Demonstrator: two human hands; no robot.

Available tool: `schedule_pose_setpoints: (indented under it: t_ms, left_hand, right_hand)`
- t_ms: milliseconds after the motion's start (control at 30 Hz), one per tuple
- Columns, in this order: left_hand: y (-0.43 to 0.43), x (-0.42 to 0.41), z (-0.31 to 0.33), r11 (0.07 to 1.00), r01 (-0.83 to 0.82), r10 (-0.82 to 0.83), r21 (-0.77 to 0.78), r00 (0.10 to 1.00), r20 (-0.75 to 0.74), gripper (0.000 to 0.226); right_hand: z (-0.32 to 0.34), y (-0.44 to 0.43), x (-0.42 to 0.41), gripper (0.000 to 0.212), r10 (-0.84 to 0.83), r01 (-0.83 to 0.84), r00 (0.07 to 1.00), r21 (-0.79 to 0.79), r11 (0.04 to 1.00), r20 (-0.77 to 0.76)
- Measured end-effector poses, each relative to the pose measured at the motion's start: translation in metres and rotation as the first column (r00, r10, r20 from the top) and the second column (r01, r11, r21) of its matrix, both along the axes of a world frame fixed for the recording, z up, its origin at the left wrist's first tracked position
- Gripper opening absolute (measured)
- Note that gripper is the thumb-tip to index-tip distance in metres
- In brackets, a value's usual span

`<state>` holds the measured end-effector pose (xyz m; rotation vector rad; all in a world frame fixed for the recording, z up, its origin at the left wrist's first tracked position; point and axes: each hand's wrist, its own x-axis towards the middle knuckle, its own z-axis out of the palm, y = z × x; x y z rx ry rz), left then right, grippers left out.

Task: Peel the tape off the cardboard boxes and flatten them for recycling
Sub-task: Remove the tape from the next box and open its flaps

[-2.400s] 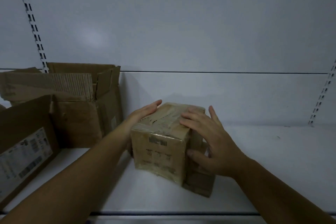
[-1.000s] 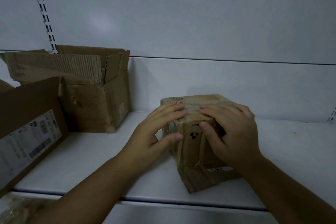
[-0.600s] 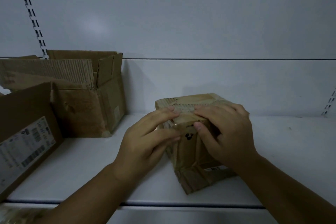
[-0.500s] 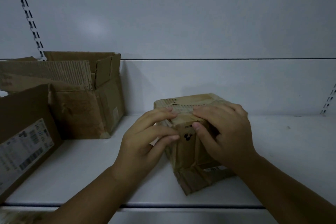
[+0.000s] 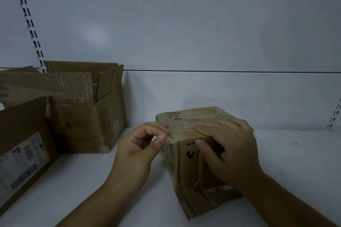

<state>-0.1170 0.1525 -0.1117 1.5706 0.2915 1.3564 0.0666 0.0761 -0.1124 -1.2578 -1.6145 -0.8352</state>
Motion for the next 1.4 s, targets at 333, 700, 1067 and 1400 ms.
schedule_pose_setpoints:
  t_ms: [333, 700, 1067, 1400]
  left_hand:
    - [0.011, -0.004, -0.002, 0.979, 0.009, 0.016, -0.203, 0.992, 0.124, 0.006]
    - [0.016, -0.016, 0.003, 0.846, 0.303, -0.218, -0.438, 0.948, 0.234, 0.029]
    - [0.006, -0.006, -0.015, 0.953, -0.265, 0.302, 0.148, 0.883, -0.361, 0.047]
    - [-0.008, 0.003, -0.012, 0.992, -0.117, 0.127, 0.049, 0.879, -0.460, 0.014]
  right_hand:
    - [-0.002, 0.002, 0.004, 0.030, 0.046, -0.047, 0.999, -0.027, 0.999, -0.023]
    - [0.012, 0.010, 0.030, 0.040, 0.170, -0.239, 0.921, -0.161, 0.958, -0.351]
    - [0.050, -0.016, 0.020, 0.037, 0.008, -0.241, 0.918, -0.544, 0.804, -0.396]
    - [0.038, -0.015, -0.010, 0.098, -0.177, 0.122, 0.984, -0.730, 0.672, 0.002]
